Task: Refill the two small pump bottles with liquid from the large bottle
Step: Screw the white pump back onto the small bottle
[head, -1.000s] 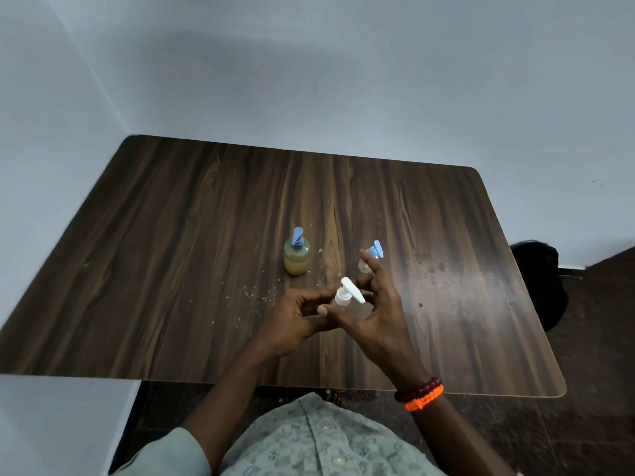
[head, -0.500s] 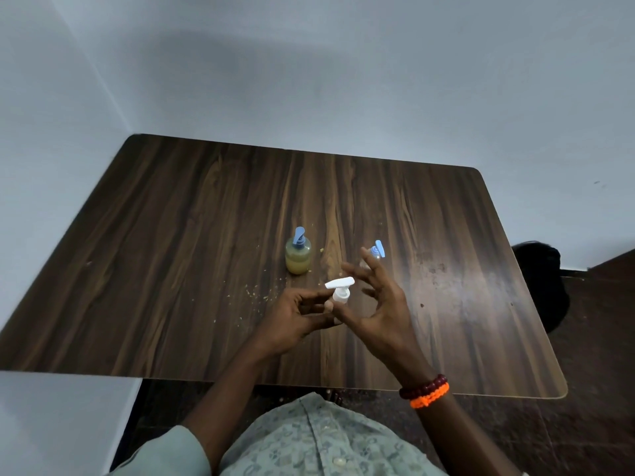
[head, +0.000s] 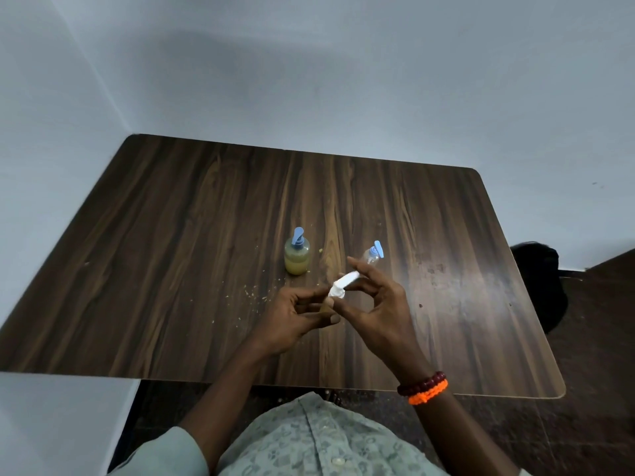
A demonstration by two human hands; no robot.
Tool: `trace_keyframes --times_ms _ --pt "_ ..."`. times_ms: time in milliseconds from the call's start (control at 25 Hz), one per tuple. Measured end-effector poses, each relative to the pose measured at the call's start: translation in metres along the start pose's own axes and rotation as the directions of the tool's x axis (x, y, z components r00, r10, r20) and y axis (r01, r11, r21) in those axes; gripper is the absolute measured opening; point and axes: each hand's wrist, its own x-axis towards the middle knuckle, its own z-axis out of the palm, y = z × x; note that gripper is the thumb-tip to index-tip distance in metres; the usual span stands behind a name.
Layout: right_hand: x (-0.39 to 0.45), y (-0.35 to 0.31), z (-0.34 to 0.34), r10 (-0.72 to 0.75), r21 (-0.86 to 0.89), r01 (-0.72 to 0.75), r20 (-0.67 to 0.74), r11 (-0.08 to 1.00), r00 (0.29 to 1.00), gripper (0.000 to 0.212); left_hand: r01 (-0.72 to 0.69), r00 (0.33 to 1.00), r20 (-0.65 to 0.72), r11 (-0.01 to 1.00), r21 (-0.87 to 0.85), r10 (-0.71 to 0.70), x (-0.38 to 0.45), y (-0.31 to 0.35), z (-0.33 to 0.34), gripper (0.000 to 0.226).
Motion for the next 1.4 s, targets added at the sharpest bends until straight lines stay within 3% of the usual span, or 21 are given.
trace_keyframes --times_ms 80,240,320,440,560,800,1000,1200,1400 --pt "0.001 0.001 0.004 0.013 -0.028 -0.014 -0.04 1.0 0.999 0.075 -0.008 1.0 0.027 0.999 0.047 0.007 0.0 -0.001 0.001 0.037" --pt "-0.002 0.0 0.001 0.054 -0.005 -0.054 0.055 0.999 0.997 0.101 -0.008 1.0 0.02 1.0 0.005 0.008 0.0 0.001 0.002 0.036" --pt "-0.002 -0.002 -0.006 0.039 0.001 -0.039 0.06 0.999 0.997 0.086 -0.003 1.0 -0.001 1.0 0.002 0.003 0.001 0.001 -0.001 0.041" --pt "-0.002 0.0 -0.004 0.025 0.016 -0.024 -0.041 1.0 0.999 0.06 0.0 1.0 -0.024 1.0 0.022 0.0 0.002 -0.004 -0.002 0.041" --pt "-0.005 0.007 0.009 -0.001 -0.001 0.001 -0.083 1.0 0.997 0.055 0.02 1.0 -0.024 0.999 0.047 -0.019 -0.001 -0.008 0.0 0.041" --pt "-0.006 0.006 0.0 -0.021 0.0 0.021 -0.05 1.0 0.999 0.083 0.006 0.999 -0.047 1.0 -0.025 -0.007 0.004 -0.001 -0.005 0.042" --pt "0.0 0.002 0.003 -0.019 -0.031 0.017 -0.063 0.999 0.998 0.067 -0.005 0.999 -0.044 0.999 0.032 0.006 0.005 -0.004 -0.001 0.045" --pt "-0.002 0.001 0.004 -0.031 0.005 0.031 -0.006 1.0 1.0 0.112 -0.017 1.0 -0.02 1.0 -0.018 0.016 0.006 -0.001 0.0 0.038" --pt "-0.001 0.002 0.003 -0.052 -0.001 0.052 -0.043 0.999 0.998 0.097 0.002 1.0 -0.016 1.0 0.009 -0.002 0.004 -0.003 -0.002 0.042"
